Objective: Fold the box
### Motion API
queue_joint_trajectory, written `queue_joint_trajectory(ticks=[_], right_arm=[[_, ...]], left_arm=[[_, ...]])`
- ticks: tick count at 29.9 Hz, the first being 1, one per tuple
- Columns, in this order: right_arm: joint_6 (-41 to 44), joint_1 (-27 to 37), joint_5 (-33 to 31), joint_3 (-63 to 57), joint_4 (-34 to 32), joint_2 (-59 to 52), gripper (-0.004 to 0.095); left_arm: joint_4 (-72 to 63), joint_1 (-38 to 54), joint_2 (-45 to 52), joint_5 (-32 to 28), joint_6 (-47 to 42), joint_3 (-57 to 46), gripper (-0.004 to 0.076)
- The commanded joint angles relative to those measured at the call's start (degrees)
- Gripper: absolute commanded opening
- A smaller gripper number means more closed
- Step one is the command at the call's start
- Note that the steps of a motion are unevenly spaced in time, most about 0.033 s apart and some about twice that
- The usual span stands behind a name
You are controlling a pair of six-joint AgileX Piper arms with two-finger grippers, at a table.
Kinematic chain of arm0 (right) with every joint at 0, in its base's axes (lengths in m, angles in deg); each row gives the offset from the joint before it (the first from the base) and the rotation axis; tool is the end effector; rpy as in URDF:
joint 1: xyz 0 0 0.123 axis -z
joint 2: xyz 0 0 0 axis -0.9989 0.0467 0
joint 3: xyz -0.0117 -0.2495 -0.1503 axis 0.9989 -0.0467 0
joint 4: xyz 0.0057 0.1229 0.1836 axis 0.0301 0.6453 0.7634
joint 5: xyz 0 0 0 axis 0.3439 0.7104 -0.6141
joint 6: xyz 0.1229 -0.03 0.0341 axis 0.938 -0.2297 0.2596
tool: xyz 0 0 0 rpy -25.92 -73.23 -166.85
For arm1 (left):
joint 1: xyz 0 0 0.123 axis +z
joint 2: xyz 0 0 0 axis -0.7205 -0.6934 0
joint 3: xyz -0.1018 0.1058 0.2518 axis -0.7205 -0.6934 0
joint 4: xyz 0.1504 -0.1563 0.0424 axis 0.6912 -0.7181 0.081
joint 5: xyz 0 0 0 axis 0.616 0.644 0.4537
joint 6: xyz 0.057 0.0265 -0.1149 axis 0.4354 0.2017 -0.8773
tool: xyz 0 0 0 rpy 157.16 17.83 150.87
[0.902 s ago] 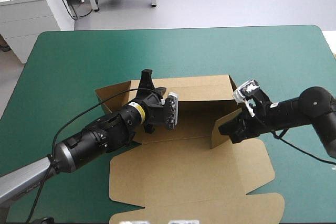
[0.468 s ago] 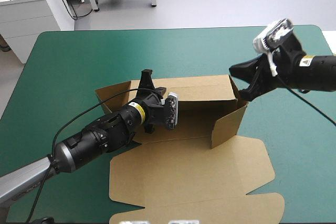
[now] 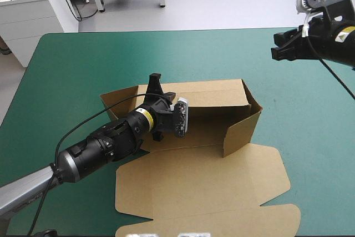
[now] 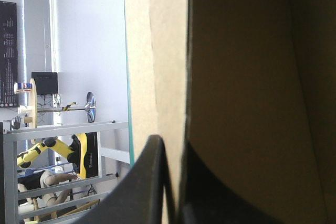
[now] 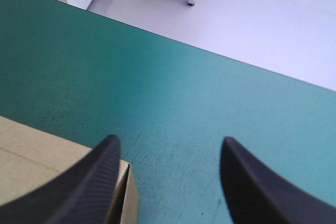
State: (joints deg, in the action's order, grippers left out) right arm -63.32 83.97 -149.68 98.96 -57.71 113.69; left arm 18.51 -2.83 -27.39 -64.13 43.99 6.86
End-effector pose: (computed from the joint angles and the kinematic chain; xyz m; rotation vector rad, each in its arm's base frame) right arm 0.2386 0.0431 0.4975 -0.3752 2.0228 0.1580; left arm 0.2304 -0.2132 0.3127 1.7125 1.2569 0.4604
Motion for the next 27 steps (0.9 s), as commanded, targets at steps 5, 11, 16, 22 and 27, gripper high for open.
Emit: queue_joint_trajectory(ticks=[5, 11, 16, 22, 27], right_arm=[[6.46, 0.39, 4.63, 1.52, -5.74, 6.96, 0.0788], [10.71, 0.39, 4.24, 1.52, -6.54, 15.17, 0.0788], [12.07, 0.39, 1.98, 1.52, -5.20, 20.19, 0.0787], [12.33, 0.39, -5.09, 1.12, -3.50, 23.42, 0.0787], [11.86, 0.39, -7.02, -2.12, -3.13, 23.02, 0.0775]], left_arm=[[-2.74, -0.60, 0.39, 1.52, -0.29, 0.08, -0.0008], [-2.64, -0.60, 0.39, 1.52, -0.64, 0.08, -0.0008], [-2.64, -0.60, 0.39, 1.52, -0.74, 0.08, -0.0008], [-2.64, -0.60, 0.39, 1.52, -0.74, 0.08, -0.0008], [-2.64, -0.60, 0.39, 1.52, -0.74, 0.08, -0.0008]])
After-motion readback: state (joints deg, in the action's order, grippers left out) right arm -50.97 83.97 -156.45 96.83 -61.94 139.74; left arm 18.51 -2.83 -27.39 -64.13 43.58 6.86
